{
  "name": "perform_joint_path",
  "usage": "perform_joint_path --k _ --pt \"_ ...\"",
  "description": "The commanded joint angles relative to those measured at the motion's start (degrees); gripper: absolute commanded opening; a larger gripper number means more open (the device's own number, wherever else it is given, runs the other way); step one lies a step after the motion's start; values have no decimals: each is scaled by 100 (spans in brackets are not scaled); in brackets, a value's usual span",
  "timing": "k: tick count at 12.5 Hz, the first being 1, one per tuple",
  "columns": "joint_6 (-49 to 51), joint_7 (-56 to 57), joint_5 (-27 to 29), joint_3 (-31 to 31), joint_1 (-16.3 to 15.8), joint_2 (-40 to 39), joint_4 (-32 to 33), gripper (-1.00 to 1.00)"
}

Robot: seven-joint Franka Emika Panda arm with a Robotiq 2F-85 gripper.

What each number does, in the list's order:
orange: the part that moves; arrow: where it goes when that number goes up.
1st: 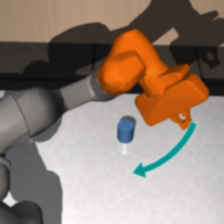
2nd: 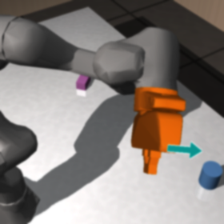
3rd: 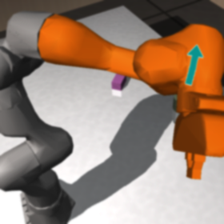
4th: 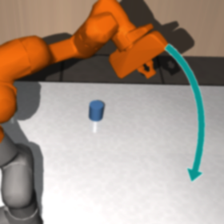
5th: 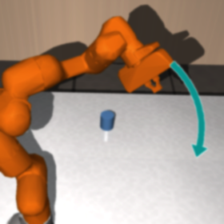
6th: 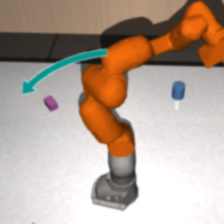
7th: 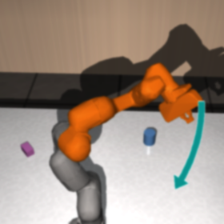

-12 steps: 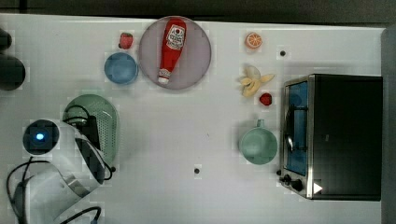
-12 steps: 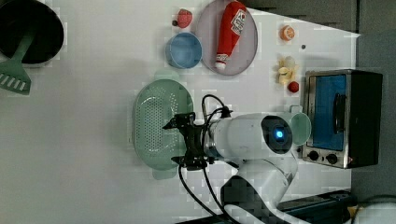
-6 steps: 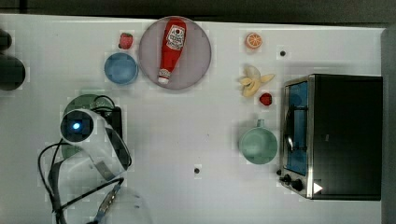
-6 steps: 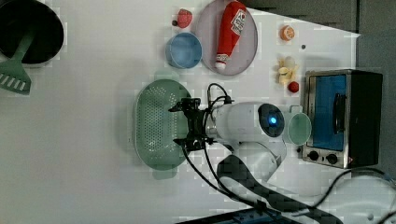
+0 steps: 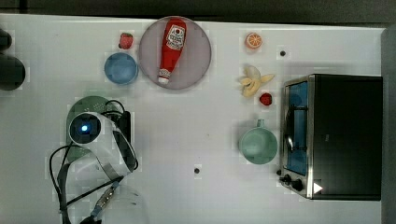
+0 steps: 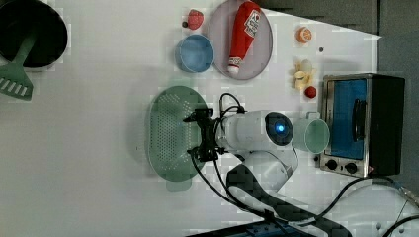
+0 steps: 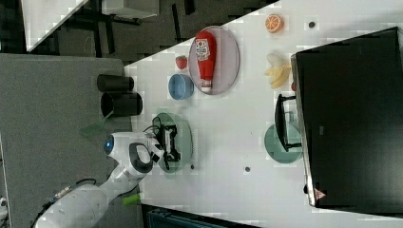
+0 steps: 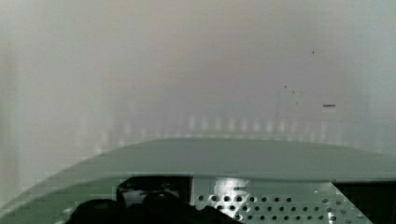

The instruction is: Drag strainer left to right.

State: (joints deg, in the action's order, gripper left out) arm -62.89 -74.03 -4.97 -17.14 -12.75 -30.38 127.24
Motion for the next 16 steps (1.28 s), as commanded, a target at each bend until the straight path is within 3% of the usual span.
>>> perform_joint_path --k 1,9,16 --pt "21 -200 -17 166 -32 287 -21 100" --pt "9 313 -18 618 444 692 518 100" --pt "-6 1673 -17 1240 886 761 720 100"
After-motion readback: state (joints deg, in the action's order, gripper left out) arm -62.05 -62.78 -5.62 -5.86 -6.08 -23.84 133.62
